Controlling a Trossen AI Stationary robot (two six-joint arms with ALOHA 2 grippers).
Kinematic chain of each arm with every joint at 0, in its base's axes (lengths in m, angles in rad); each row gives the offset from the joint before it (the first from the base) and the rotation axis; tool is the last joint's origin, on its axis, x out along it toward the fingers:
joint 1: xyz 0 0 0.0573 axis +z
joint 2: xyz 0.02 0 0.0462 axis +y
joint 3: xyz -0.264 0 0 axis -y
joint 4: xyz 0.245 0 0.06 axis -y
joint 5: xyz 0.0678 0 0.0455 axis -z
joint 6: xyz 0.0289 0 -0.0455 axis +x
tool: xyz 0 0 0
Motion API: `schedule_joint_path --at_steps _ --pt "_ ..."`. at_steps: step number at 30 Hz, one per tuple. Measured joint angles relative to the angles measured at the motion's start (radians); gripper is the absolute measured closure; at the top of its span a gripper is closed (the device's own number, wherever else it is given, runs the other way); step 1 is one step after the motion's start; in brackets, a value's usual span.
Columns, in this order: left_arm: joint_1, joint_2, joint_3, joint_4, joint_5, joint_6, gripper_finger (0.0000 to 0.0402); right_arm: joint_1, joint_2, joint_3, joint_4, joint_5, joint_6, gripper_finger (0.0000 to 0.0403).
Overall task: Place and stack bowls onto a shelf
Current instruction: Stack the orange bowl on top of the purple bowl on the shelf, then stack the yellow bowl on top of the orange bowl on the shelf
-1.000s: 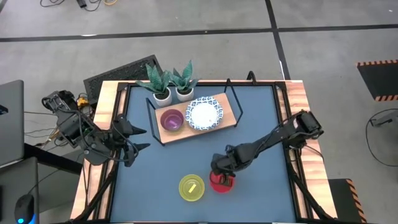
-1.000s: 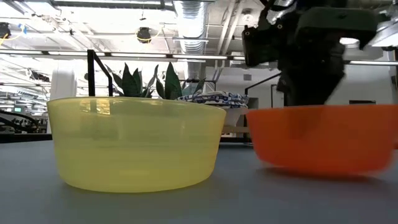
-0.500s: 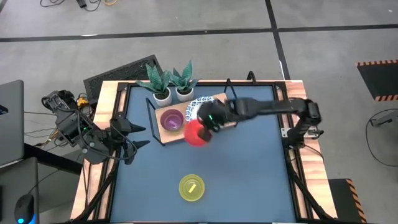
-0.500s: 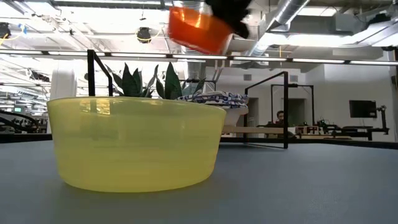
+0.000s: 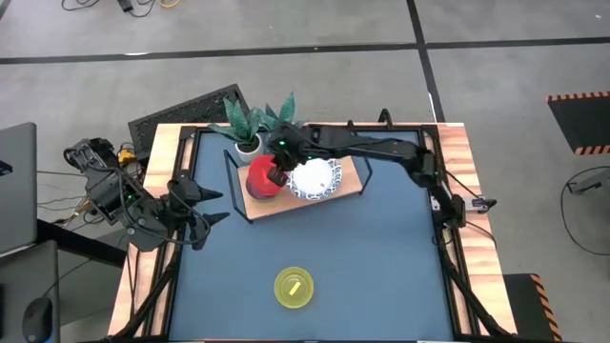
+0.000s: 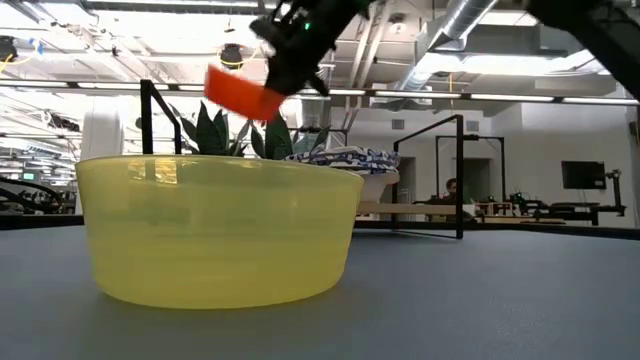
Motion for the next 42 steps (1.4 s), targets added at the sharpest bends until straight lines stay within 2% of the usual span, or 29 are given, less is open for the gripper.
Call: schedule_joint_path --at_steps 10,15,20,24,29,33,39,42 --pt "0.000 0.000 0.000 -0.020 -0.024 -0.004 0.0154 -0.025 0.149 0.065 0.004 -0.049 -0.014 0.0381" --pt "0.000 0.000 0.000 -0.028 -0.032 -0.006 0.0154 -0.038 0.147 0.061 0.023 -0.073 -0.031 0.0381" --pt "0.000 0.000 0.000 -0.030 -0.036 -0.004 0.0154 -0.049 0.148 0.057 0.029 -0.080 -0.035 0.0347" --pt "0.000 0.000 0.000 -0.030 -0.044 -0.004 0.0154 -0.060 0.147 0.058 0.034 -0.127 -0.048 0.0338" --pt "0.000 0.000 0.000 -0.030 -0.044 -0.004 0.0154 -0.058 0.147 0.058 0.040 -0.135 -0.090 0.0328" --pt "0.000 0.000 0.000 -0.030 -0.044 -0.004 0.0154 -0.061 0.147 0.058 0.039 -0.141 -0.088 0.0297" --pt "0.000 0.000 0.000 -0.037 -0.043 -0.019 0.0154 -0.065 0.147 0.058 0.047 -0.153 -0.048 0.0225" --pt "0.000 0.000 0.000 -0.037 -0.038 -0.024 0.0154 -0.058 0.123 0.071 -0.023 -0.177 -0.015 0.0205"
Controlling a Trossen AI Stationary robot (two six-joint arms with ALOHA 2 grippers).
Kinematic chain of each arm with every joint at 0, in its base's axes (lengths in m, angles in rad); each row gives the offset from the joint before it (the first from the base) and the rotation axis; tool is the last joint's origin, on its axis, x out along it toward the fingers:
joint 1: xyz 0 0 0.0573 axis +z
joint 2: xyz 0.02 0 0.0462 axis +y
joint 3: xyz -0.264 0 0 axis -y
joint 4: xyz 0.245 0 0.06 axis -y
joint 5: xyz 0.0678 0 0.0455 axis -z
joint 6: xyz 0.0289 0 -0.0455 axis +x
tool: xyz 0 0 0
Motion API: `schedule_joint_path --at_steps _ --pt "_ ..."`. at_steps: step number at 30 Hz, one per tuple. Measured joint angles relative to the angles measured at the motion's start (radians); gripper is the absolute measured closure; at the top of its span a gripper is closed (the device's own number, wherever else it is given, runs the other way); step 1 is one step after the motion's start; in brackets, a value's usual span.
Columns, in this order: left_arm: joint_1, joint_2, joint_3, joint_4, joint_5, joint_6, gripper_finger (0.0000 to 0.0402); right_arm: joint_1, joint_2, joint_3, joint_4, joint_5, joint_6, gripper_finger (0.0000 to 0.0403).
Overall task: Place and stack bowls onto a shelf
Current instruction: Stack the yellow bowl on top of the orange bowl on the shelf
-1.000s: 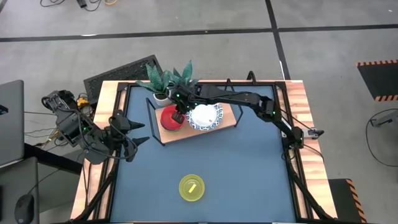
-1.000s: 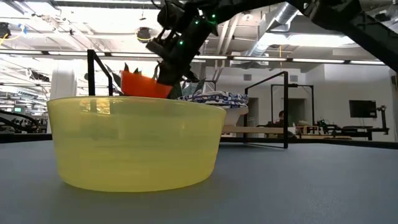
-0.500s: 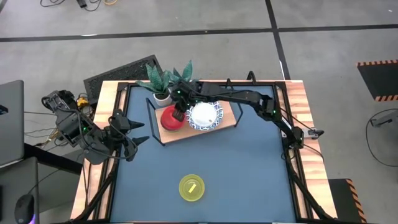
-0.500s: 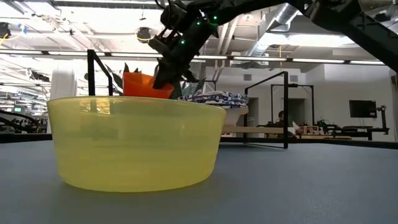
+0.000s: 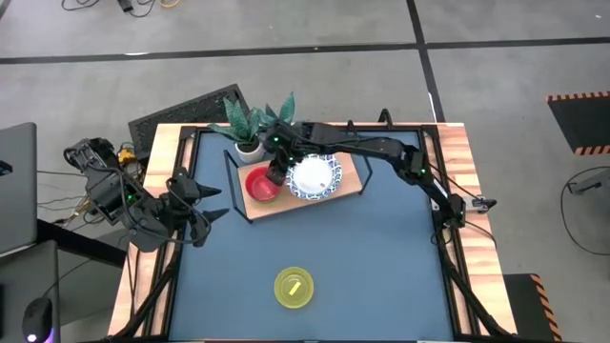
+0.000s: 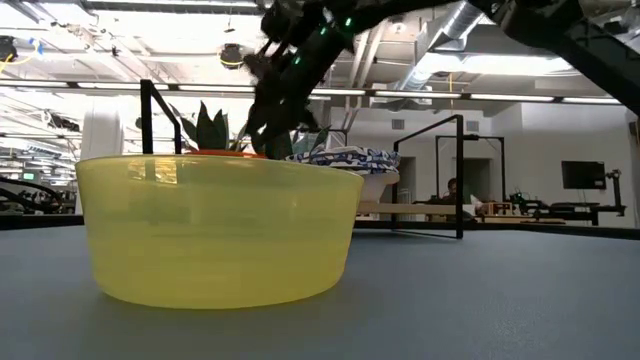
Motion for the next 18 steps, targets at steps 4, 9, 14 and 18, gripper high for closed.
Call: schedule_joint_path --at_steps 4,9,14,18 --pt "0.000 0.000 0.000 -0.015 0.016 -0.001 0.0154 0.060 -0.093 0.009 -0.100 -0.002 0.029 0.0200" --pt "0.000 0.000 0.000 -0.028 0.015 0.004 0.0154 0.205 -0.119 0.006 -0.256 0.077 0.081 0.0206" --pt "0.000 0.000 0.000 -0.047 0.015 0.003 0.0154 0.365 -0.097 0.008 -0.296 0.216 0.159 0.0208" --pt "0.000 0.000 0.000 -0.050 0.016 0.004 0.0154 0.452 -0.048 -0.036 -0.292 0.266 0.226 0.0203"
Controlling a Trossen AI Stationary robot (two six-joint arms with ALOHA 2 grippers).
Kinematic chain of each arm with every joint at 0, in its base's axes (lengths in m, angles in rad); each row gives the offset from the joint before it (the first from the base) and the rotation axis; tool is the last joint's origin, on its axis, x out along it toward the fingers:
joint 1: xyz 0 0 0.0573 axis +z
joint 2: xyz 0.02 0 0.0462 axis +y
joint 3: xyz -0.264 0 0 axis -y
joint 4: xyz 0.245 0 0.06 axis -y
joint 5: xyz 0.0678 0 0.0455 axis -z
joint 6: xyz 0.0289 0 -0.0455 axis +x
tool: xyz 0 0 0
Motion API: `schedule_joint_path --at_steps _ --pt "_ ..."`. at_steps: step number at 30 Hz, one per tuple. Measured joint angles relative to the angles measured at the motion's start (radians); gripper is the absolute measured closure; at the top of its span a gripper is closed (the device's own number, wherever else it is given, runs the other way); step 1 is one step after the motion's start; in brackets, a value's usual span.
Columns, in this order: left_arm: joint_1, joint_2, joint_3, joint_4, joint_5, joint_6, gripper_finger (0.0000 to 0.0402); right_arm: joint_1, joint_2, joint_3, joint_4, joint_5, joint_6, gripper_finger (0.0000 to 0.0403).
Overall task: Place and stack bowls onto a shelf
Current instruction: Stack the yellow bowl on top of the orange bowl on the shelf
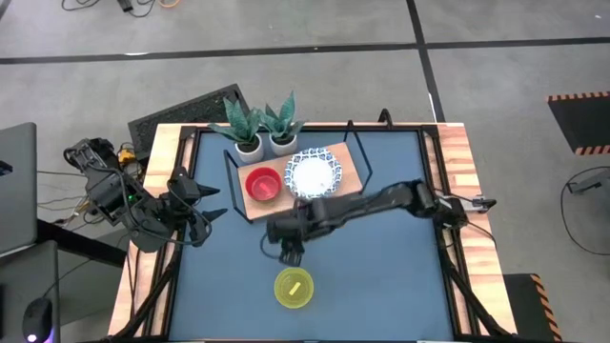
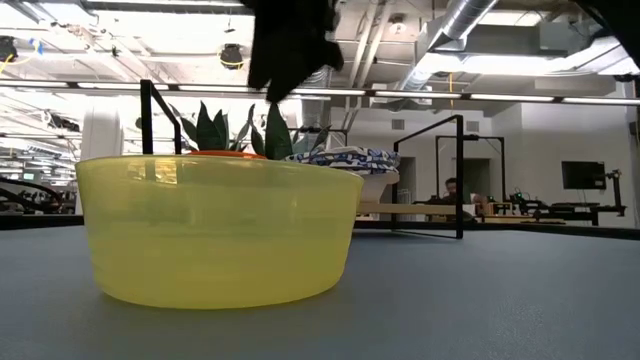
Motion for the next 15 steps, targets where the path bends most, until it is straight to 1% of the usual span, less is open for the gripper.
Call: schedule_joint_path --at_steps 4,15 --pt "0.000 0.000 0.000 0.000 0.019 0.019 0.0154 0.037 0.040 -0.031 0.007 -0.006 0.058 0.0200" --pt "0.000 0.000 0.000 -0.001 0.085 0.064 0.0154 0.103 0.152 -0.035 0.078 -0.058 0.116 0.0200"
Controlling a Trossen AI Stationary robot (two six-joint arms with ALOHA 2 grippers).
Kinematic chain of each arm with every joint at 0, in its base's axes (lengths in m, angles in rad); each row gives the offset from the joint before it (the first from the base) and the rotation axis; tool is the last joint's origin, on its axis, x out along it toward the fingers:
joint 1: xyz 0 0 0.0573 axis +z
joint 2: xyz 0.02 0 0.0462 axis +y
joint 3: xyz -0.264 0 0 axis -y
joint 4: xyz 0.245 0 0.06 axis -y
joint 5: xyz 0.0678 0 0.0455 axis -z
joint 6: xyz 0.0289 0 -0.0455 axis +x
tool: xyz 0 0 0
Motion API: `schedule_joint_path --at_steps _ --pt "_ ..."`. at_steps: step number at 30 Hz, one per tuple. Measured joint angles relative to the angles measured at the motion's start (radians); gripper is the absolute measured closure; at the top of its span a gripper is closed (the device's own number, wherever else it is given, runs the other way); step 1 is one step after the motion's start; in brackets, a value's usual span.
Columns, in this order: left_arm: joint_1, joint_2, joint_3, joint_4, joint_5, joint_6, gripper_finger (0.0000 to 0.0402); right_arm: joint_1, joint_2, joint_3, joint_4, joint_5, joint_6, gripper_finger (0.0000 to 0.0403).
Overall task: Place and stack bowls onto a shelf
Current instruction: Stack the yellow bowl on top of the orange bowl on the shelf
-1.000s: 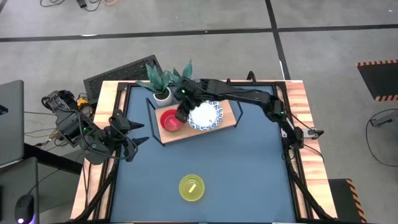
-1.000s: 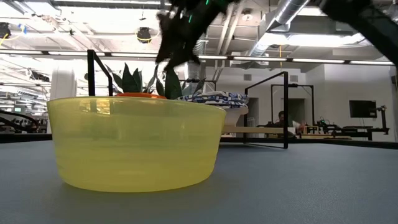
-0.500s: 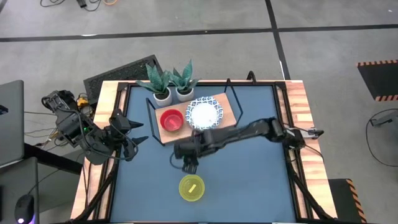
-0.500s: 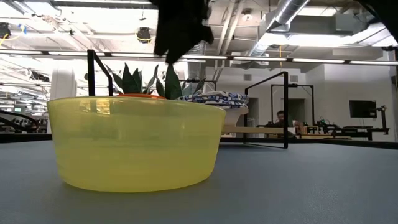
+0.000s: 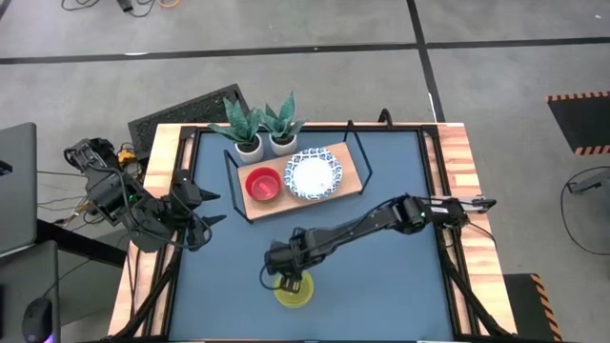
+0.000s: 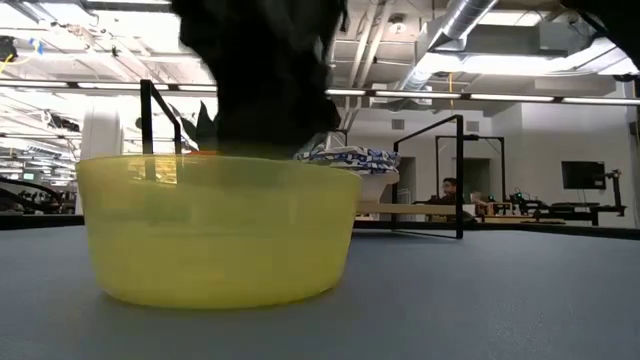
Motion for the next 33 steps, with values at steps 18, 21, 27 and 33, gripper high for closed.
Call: schedule_joint_path --at_steps 18,21,27,33 --pt "0.000 0.000 0.000 -0.021 0.020 -0.002 0.0154 0.012 0.035 -0.001 -0.022 -0.029 0.025 0.0376" --pt "0.000 0.000 0.000 -0.021 0.020 -0.002 0.0154 -0.011 -0.001 0.000 -0.023 -0.029 0.003 0.0379" --pt "0.000 0.000 0.000 -0.022 0.014 -0.019 0.0154 -0.107 -0.094 -0.001 -0.021 0.009 -0.063 0.0380" --pt "0.000 0.000 0.000 -0.026 -0.023 -0.078 0.0154 -0.257 -0.205 0.000 -0.014 0.080 -0.164 0.0380"
